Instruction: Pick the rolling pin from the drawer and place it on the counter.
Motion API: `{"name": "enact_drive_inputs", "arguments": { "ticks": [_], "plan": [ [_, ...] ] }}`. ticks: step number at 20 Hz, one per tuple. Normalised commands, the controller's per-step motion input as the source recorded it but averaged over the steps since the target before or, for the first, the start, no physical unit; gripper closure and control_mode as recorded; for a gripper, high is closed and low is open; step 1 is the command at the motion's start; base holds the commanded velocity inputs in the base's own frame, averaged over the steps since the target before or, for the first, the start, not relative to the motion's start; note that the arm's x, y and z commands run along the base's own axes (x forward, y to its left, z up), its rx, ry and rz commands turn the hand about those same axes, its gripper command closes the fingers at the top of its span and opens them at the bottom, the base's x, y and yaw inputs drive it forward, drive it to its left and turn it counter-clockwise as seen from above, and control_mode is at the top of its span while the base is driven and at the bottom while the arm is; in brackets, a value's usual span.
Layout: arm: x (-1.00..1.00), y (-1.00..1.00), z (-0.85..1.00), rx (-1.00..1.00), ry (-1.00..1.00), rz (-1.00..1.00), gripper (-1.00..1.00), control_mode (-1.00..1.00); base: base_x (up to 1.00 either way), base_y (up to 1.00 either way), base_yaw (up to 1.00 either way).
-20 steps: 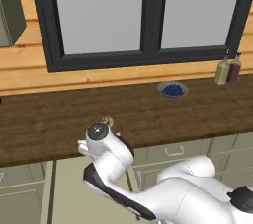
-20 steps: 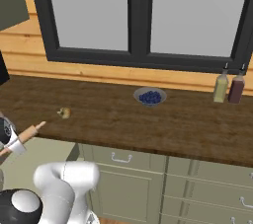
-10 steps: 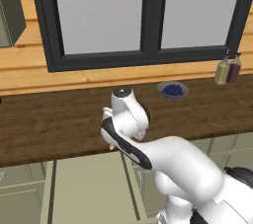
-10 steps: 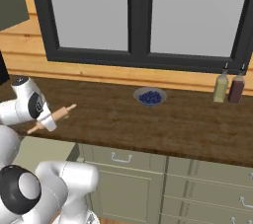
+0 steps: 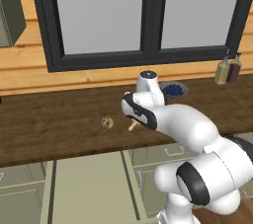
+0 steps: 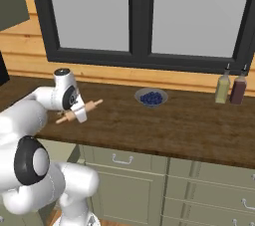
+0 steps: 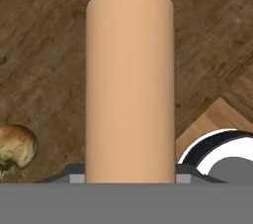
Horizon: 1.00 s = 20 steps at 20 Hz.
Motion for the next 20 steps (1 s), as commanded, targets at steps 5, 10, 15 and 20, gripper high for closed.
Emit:
{"name": "enact_drive_inputs", "arguments": {
  "ticks": [5, 10, 15, 20],
  "plan": [
    [0.59, -0.27, -0.43, 0.00, 0.01, 0.06, 1.00, -1.00, 0.00, 0.00, 0.00],
    [0.46, 0.00, -0.62, 0.00, 0.00, 0.00, 1.00, -1.00, 0.00, 0.00, 0.00],
    [0.38, 0.00, -0.45, 0.00, 0.00, 0.00, 1.00, -1.00, 0.00, 0.00, 0.00],
    [0.29, 0.00, -0.36, 0.00, 0.00, 0.00, 1.00, -1.00, 0.00, 0.00, 0.00]
  ]
}}
